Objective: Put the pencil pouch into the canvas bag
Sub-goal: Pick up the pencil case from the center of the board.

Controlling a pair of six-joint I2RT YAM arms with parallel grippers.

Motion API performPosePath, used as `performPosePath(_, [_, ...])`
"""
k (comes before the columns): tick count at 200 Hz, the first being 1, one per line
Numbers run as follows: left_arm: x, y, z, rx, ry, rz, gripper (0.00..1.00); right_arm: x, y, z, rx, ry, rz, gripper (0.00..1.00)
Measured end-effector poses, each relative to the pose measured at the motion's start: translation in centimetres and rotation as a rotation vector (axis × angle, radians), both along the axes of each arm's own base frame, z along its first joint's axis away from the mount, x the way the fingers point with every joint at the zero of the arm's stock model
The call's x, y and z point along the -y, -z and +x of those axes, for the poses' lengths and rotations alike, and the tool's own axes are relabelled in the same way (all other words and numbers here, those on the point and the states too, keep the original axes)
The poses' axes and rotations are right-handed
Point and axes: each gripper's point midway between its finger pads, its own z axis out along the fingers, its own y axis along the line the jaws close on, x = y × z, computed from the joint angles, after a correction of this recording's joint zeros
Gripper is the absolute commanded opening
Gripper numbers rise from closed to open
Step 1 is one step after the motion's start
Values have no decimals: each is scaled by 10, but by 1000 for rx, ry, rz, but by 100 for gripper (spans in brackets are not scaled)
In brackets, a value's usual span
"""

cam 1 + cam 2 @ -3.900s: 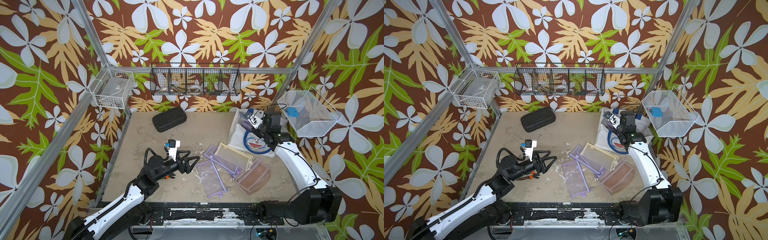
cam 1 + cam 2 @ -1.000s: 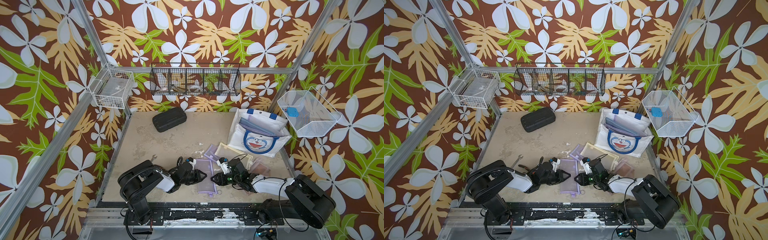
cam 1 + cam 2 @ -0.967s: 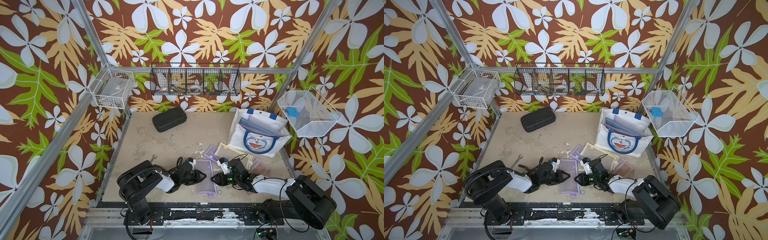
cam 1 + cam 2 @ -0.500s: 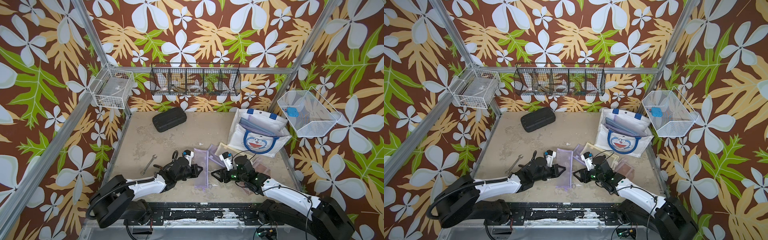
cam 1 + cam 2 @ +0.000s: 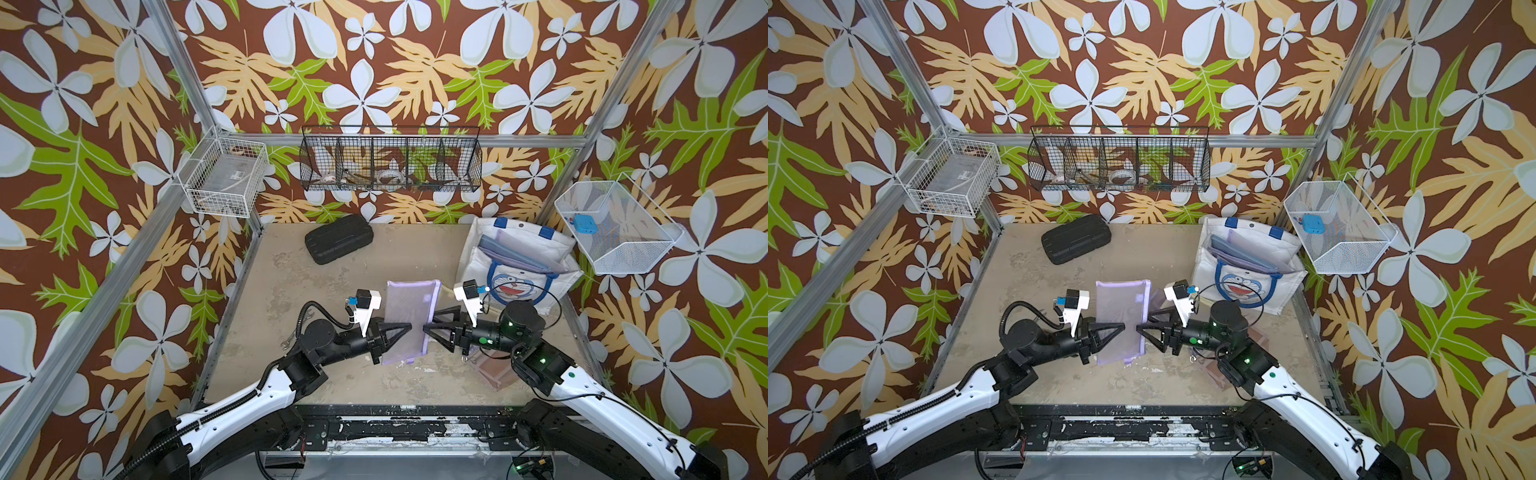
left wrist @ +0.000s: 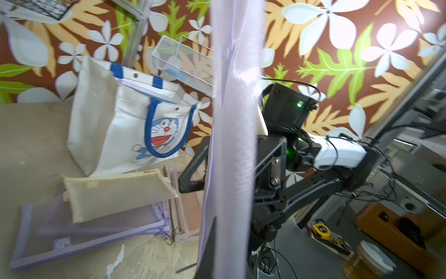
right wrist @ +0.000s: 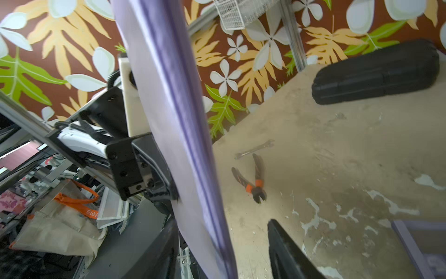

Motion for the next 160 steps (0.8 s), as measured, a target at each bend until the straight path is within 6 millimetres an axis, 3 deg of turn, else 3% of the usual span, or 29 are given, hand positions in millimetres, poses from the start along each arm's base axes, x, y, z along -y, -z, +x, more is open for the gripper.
performPosePath(19, [4, -4, -12, 18, 78, -19, 0, 0, -19, -9, 70, -45, 30, 53])
performPosePath(51, [6, -7, -22, 24, 143, -42, 0, -2, -28, -20, 118, -102, 42, 9])
performPosePath(61, [7, -6, -23, 24, 153, -42, 0, -2, -28, -22, 126, -114, 39, 0])
performPosePath(68, [8, -6, -22, 24, 154, -42, 0, -2, -28, -22, 128, -115, 36, 0])
performPosePath(77, [9, -5, -21, 23, 155, -41, 15, -2, -30, -23, 136, -114, 33, 0])
performPosePath(95, [11, -6, -16, 16, 143, -36, 74, 1, -37, -23, 156, -104, 25, 0])
performPosePath(106, [11, -6, -8, -1, 106, -28, 93, 3, -46, -20, 179, -70, 15, 0])
performPosePath(113, [10, -4, 1, -19, 66, -18, 99, 6, -54, -14, 200, -34, 3, 0])
performPosePath(126, [5, -1, 22, -53, -32, 0, 100, 11, -72, 2, 236, 65, -39, 0])
performPosePath(160, [-37, 31, 91, -193, -365, 100, 100, 40, -119, 75, 335, 430, -271, 0])
